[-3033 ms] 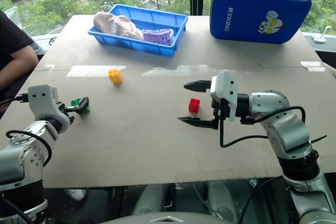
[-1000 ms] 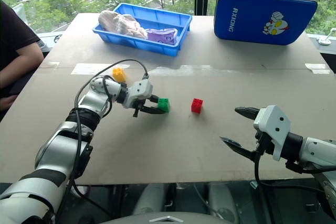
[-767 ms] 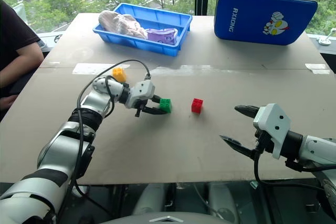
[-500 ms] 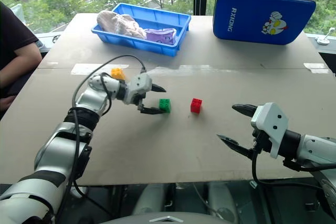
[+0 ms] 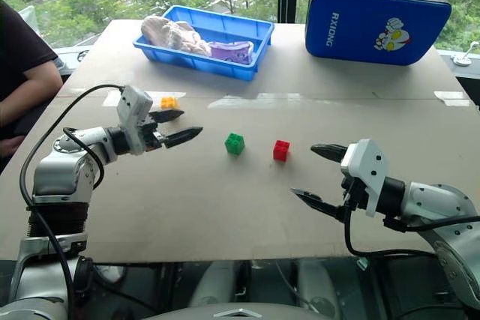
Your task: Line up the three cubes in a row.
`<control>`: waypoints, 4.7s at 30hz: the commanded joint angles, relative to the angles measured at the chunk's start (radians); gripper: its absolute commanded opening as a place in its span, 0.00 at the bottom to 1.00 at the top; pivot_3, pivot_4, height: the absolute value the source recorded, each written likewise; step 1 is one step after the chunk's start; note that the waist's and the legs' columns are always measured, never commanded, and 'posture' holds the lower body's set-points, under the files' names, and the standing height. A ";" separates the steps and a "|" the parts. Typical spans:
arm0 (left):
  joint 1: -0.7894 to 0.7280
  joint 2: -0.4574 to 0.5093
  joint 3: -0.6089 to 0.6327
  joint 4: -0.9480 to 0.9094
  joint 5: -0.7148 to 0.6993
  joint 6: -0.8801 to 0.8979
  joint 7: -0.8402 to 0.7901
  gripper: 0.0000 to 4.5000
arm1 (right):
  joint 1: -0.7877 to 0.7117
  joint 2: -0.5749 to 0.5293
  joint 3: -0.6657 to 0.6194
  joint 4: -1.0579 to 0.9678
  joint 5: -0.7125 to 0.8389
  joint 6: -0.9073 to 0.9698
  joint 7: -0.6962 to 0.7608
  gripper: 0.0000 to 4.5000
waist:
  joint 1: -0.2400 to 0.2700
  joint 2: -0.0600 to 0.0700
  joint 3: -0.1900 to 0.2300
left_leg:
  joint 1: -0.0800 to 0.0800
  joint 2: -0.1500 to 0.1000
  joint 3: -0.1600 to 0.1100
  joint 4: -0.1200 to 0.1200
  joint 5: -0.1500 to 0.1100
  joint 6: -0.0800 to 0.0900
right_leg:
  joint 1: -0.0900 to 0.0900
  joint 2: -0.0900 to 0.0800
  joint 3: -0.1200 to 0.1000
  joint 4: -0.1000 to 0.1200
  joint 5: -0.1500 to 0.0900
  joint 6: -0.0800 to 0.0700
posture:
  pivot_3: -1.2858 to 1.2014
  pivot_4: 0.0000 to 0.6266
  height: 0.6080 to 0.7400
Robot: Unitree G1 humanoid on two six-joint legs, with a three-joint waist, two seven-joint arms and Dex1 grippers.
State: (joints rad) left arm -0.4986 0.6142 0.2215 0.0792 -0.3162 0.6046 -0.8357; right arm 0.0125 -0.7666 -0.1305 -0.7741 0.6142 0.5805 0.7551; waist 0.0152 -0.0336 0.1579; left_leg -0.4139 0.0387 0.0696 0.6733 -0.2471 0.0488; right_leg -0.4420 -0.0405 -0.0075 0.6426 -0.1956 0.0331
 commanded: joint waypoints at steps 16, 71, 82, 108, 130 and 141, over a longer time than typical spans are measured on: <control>-0.166 -0.196 0.047 0.232 0.183 -0.046 0.666 0.99 | -0.075 0.026 0.025 0.023 -0.033 -0.040 -0.017 1.00 | 0.000 -0.001 0.000 | 0.000 -0.001 0.001 0.000 0.000 0.000 | 0.001 0.000 0.000 0.000 0.003 -0.003 | 0.52 0.24 1.00; -0.342 0.094 -0.330 0.765 0.124 -0.745 -0.760 0.29 | 0.000 -0.006 -0.013 0.008 -0.040 -0.064 0.019 1.00 | 0.000 0.000 -0.001 | -0.001 -0.002 0.003 0.003 0.000 0.000 | 0.003 0.000 -0.003 -0.001 0.000 -0.008 | 0.52 0.24 1.00; -0.508 0.076 -0.412 1.078 0.199 -1.006 -0.779 0.29 | 0.058 -0.019 -0.058 -0.038 -0.033 -0.067 0.008 1.00 | -0.001 -0.001 0.000 | -0.002 -0.001 0.002 0.003 -0.001 0.001 | 0.002 0.001 -0.003 -0.001 0.001 -0.006 | 0.52 0.24 1.00; -0.526 0.049 -0.309 1.168 0.288 -1.010 -0.711 0.51 | 0.038 -0.034 -0.071 -0.023 -0.042 -0.060 0.022 1.00 | -0.002 -0.001 0.000 | -0.002 0.000 0.002 0.004 -0.001 0.001 | 0.002 0.001 -0.003 -0.001 0.002 -0.005 | 0.52 0.24 1.00; -0.299 0.088 -0.025 0.846 0.035 -0.680 -0.616 0.99 | -0.002 0.003 -0.032 -0.006 -0.039 -0.061 -0.017 1.00 | -0.004 -0.001 0.000 | -0.001 0.001 0.001 0.004 -0.001 0.001 | 0.002 0.001 -0.003 -0.001 0.002 -0.004 | 0.52 0.24 1.00; 0.362 -0.092 0.198 -0.401 -0.307 -0.034 0.075 0.99 | 0.109 -0.011 -0.132 -0.002 -0.010 -0.024 -0.017 1.00 | 0.000 -0.001 -0.001 | 0.000 0.000 -0.002 0.004 -0.001 0.001 | 0.004 -0.006 -0.003 -0.001 0.003 -0.003 | 0.52 0.24 1.00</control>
State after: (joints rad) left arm -0.1712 0.5033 0.3875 -0.1642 -0.5650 0.5155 -0.8046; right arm 0.1030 -0.7620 -0.1924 -0.7544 0.5761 0.5519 0.7213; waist 0.0152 -0.0347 0.1573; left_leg -0.4137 0.0387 0.0676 0.6772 -0.2481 0.0499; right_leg -0.4376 -0.0464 -0.0110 0.6419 -0.1931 0.0301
